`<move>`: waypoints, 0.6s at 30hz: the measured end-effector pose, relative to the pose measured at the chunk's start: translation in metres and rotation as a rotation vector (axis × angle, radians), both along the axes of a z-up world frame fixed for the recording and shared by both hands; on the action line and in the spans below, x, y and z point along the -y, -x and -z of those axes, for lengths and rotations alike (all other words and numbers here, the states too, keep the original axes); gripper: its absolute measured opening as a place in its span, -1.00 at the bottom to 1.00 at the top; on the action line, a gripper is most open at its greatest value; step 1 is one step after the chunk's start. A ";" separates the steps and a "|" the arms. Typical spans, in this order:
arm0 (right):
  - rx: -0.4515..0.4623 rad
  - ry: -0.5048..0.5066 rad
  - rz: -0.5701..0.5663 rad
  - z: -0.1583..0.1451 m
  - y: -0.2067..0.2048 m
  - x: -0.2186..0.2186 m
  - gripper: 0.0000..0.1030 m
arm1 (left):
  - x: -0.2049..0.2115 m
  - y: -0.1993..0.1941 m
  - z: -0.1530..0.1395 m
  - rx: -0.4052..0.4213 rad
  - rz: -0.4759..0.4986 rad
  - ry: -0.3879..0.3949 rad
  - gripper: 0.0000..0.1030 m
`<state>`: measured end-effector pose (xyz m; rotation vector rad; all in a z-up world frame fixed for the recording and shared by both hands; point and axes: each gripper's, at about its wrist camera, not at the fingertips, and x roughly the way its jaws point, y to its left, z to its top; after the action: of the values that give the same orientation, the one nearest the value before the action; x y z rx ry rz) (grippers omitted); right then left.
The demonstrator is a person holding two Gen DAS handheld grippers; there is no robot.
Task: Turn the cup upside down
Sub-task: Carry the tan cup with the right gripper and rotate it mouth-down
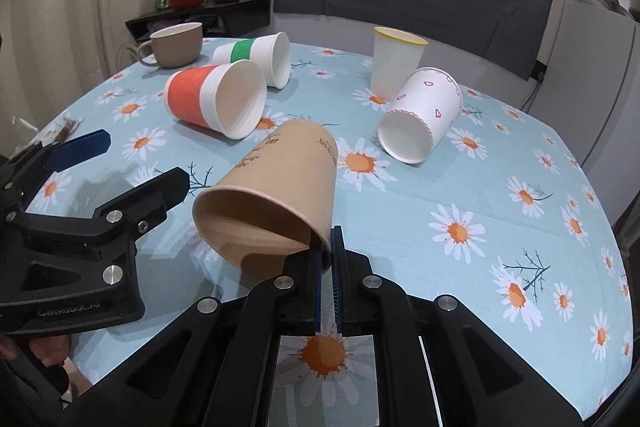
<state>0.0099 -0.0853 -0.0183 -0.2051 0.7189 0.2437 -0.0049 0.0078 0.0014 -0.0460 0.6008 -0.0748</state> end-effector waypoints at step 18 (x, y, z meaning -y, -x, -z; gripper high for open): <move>0.007 -0.053 -0.027 -0.005 0.020 0.041 0.76 | -0.002 -0.003 0.001 -0.018 -0.019 0.006 0.89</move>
<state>-0.0101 -0.1263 -0.0133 -0.1652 0.7024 0.2873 -0.0019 0.0103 0.0003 -0.0581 0.6178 -0.0579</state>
